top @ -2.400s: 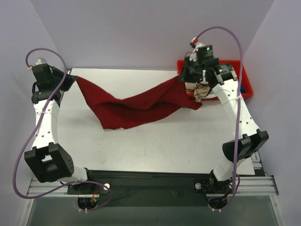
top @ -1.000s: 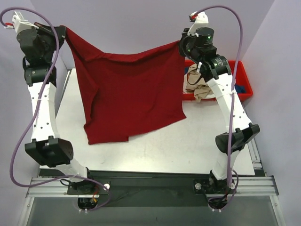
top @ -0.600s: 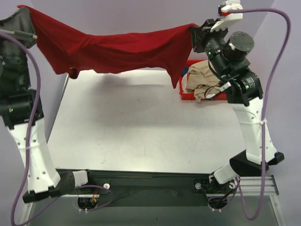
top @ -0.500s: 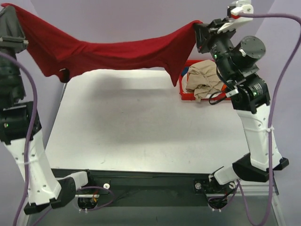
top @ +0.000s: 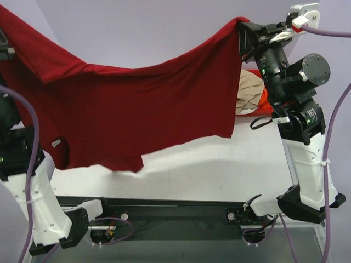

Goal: Fold and stack the t-shirts
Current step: Flatten out the tshirt

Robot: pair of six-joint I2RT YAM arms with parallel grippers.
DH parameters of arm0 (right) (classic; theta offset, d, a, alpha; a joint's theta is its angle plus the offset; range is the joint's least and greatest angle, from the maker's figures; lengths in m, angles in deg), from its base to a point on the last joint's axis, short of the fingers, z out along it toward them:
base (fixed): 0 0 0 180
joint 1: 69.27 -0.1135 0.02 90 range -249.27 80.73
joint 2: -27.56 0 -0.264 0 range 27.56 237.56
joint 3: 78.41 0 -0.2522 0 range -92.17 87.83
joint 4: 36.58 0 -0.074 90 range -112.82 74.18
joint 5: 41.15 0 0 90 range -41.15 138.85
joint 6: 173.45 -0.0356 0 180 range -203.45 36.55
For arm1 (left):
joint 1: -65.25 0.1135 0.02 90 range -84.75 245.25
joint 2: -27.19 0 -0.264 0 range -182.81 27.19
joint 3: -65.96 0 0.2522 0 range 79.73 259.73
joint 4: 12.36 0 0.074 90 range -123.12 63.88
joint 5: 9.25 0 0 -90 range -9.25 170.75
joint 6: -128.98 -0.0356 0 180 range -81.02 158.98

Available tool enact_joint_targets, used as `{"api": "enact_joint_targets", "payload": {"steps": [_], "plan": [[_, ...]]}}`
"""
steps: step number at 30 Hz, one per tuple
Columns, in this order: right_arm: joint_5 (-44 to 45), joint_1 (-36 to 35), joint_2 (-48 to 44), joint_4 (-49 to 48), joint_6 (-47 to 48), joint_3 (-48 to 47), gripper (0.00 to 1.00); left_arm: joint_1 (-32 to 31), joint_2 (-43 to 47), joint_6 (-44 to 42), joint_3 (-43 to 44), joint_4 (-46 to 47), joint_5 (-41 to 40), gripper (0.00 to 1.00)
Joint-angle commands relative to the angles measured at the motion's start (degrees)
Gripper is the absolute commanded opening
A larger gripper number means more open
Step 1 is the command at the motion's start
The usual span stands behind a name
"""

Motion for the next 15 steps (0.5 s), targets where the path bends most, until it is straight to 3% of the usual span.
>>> {"api": "enact_joint_targets", "payload": {"steps": [1,5,8,9,10,12,13,14,15], "plan": [[1.7,2.7,2.7,-4.9,-2.0,1.4,0.00,0.2,-7.8,-0.5,-2.1,0.2,0.8,0.00],[-2.0,11.5,10.6,-1.1,-11.7,4.7,0.00,-1.4,-18.3,0.4,-7.2,-2.9,4.8,0.00],[-3.5,14.2,16.5,0.1,-13.0,9.6,0.00,-2.8,-28.0,-0.1,-10.1,-2.9,10.9,0.01],[-3.6,14.7,18.0,0.2,-13.2,10.8,0.00,-3.2,-32.4,-0.3,-11.8,-2.7,11.8,0.22],[-3.6,15.7,19.5,0.5,-13.6,12.0,0.00,-3.7,-34.4,-0.6,-12.6,-2.9,12.4,0.35],[-3.8,16.9,23.9,1.3,-14.9,14.5,0.33,-4.8,-38.9,-1.2,-14.1,-3.7,13.1,0.60],[-4.0,17.5,25.6,2.3,-15.5,14.3,0.52,-5.2,-40.1,-1.6,-14.4,-4.1,13.0,0.83],[-4.1,18.4,28.5,4.9,-15.9,14.0,0.86,-5.5,-40.9,-2.5,-14.8,-4.8,13.0,0.90],[-4.2,18.7,29.6,6.2,-16.3,13.6,0.96,-6.2,-41.9,-2.9,-15.1,-5.6,12.9,0.93]]}}
